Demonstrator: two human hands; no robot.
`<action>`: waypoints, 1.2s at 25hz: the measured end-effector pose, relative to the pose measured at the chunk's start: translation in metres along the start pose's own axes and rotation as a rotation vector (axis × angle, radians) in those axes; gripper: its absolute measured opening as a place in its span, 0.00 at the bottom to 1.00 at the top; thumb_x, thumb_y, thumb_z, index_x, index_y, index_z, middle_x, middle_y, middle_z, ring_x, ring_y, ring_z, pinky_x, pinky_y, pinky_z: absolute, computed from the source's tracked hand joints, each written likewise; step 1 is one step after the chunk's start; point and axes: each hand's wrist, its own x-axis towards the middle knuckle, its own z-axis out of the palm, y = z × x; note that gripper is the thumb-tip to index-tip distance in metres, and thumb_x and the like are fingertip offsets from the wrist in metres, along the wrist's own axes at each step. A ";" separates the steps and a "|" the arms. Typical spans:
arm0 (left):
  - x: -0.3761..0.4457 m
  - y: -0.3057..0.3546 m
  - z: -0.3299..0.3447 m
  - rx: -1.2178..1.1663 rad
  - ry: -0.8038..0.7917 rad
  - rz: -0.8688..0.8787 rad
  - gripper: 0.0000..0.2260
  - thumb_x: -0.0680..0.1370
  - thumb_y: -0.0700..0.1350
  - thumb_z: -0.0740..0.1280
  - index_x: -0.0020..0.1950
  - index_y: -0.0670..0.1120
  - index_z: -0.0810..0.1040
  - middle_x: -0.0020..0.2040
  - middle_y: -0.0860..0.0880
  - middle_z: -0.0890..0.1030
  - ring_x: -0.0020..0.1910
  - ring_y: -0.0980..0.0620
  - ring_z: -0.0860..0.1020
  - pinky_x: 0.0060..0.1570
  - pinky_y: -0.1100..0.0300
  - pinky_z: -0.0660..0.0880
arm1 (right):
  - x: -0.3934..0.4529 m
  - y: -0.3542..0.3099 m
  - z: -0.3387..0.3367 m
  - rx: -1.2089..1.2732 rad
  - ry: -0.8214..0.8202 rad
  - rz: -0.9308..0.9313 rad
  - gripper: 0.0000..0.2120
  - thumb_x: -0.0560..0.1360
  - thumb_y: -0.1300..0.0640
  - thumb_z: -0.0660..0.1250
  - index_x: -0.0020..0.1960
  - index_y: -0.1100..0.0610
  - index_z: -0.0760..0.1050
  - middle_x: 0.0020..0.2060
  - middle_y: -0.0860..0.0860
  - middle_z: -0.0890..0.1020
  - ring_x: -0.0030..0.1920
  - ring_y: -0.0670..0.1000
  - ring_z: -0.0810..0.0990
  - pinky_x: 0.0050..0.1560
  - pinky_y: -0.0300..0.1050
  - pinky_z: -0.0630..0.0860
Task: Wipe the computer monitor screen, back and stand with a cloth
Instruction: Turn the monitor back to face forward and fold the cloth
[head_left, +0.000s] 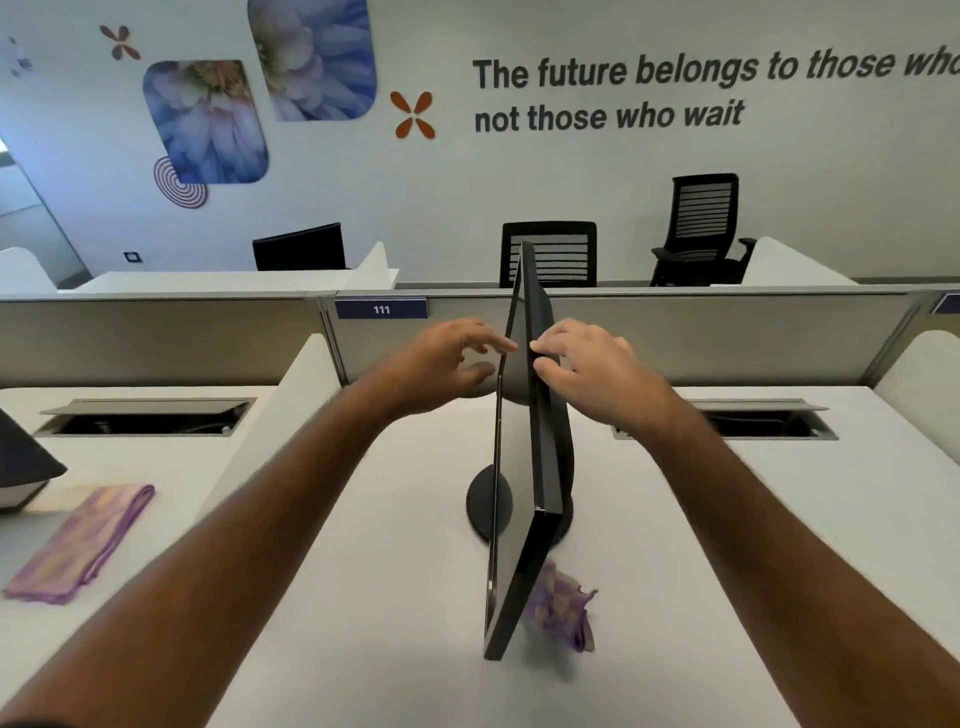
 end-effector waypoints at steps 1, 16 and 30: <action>0.015 -0.009 0.001 0.037 0.019 0.003 0.17 0.83 0.42 0.69 0.70 0.55 0.78 0.66 0.53 0.79 0.64 0.55 0.76 0.65 0.51 0.77 | -0.014 -0.009 -0.001 -0.036 -0.005 -0.002 0.19 0.84 0.45 0.57 0.69 0.50 0.77 0.67 0.46 0.76 0.66 0.51 0.74 0.66 0.56 0.69; 0.129 -0.044 0.036 0.414 0.039 0.187 0.33 0.76 0.24 0.58 0.74 0.52 0.77 0.74 0.53 0.77 0.75 0.44 0.68 0.68 0.47 0.69 | -0.067 -0.048 -0.010 -0.087 -0.069 0.122 0.23 0.79 0.45 0.65 0.71 0.55 0.73 0.71 0.50 0.75 0.70 0.52 0.71 0.72 0.55 0.67; 0.118 -0.058 0.035 0.460 0.110 0.149 0.26 0.80 0.30 0.63 0.74 0.52 0.78 0.71 0.50 0.80 0.70 0.41 0.71 0.66 0.46 0.71 | -0.065 0.020 -0.017 0.052 0.013 0.172 0.25 0.75 0.48 0.69 0.72 0.42 0.73 0.69 0.40 0.77 0.69 0.45 0.72 0.66 0.50 0.59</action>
